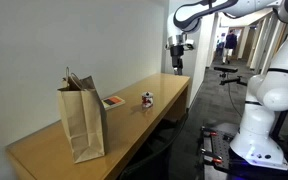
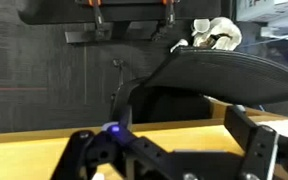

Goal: Put the marker on the table

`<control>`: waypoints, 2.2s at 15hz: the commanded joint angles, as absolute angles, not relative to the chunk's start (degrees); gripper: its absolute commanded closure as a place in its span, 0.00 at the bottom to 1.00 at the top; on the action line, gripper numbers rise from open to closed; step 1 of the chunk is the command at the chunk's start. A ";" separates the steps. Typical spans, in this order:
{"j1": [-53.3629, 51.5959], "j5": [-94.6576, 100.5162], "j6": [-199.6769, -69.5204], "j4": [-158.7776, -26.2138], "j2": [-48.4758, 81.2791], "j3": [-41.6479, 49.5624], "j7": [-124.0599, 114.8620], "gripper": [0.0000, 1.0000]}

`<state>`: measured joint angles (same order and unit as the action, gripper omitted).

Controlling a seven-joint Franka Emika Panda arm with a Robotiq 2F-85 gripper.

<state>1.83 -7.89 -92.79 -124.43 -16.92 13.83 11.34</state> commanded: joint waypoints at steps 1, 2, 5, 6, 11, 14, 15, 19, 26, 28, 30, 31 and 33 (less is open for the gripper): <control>3.64 -8.28 -92.60 -124.28 -16.74 12.25 11.77 0.00; 3.64 -8.28 -92.60 -124.28 -16.74 12.25 11.77 0.00; 3.64 -8.28 -92.60 -124.28 -16.74 12.25 11.77 0.00; 3.64 -8.28 -92.60 -124.28 -16.74 12.25 11.77 0.00; 3.89 -8.31 -93.46 -124.06 -16.34 12.06 10.46 0.00; 5.49 -9.26 -94.66 -114.01 -5.70 13.88 10.51 0.00; 6.07 -9.64 -96.41 -111.57 -3.16 14.23 10.01 0.00; 10.27 -13.07 -98.23 -95.53 13.22 14.25 3.78 0.00; 11.08 -15.78 -95.62 -80.71 25.98 10.76 -12.24 0.00; 10.96 -15.31 -95.70 -80.31 26.39 10.59 -15.80 0.00; 11.19 -15.57 -96.58 -81.28 26.51 10.47 -16.84 0.00; 11.43 -15.76 -97.36 -82.09 26.74 10.41 -16.59 0.00; 11.74 -16.14 -98.71 -83.01 27.78 10.32 -16.70 0.00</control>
<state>10.86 -14.95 -98.18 -82.52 26.75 11.07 -15.18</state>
